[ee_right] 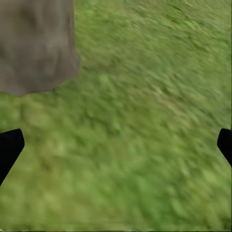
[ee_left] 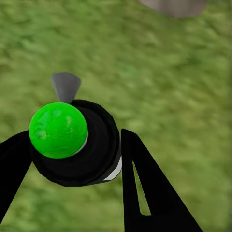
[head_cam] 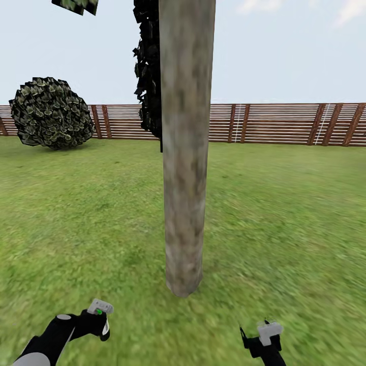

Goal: In the garden, pick up the pesticide atomizer on the floor and spray pesticide onto both trees until each tree trunk is fully covered.

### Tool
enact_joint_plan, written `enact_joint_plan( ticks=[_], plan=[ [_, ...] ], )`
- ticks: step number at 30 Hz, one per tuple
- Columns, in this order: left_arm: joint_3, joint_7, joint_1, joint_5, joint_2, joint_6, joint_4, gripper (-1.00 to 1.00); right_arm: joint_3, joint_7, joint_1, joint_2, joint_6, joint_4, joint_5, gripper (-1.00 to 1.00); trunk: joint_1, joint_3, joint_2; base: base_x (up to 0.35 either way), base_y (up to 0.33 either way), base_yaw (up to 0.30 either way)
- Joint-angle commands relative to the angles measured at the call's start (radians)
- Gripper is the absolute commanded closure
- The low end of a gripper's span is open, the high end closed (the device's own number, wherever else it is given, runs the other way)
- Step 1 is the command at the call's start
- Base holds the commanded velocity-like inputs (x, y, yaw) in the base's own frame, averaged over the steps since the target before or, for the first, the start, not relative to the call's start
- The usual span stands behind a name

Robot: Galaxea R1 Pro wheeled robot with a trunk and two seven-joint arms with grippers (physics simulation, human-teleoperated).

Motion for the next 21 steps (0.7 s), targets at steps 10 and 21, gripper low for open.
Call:
enact_joint_plan(
  ticks=[10, 21],
  plan=[
    [-0.005, 0.002, -0.004, -0.01, -0.031, 0.137, 0.023, 1.0, 0.002, -0.183, 0.0, 0.007, -0.004, 0.03, -0.143, -1.0, 0.0, 0.0, 0.0, 0.0, 0.0, -0.016],
    [-0.008, 0.002, 0.0, -0.013, -0.032, 0.148, 0.026, 1.0, 0.002, -0.185, 0.0, 0.008, -0.004, 0.03, -0.144, -1.0, 0.0, 0.0, 0.0, 0.0, 0.0, -0.272]
  ],
)
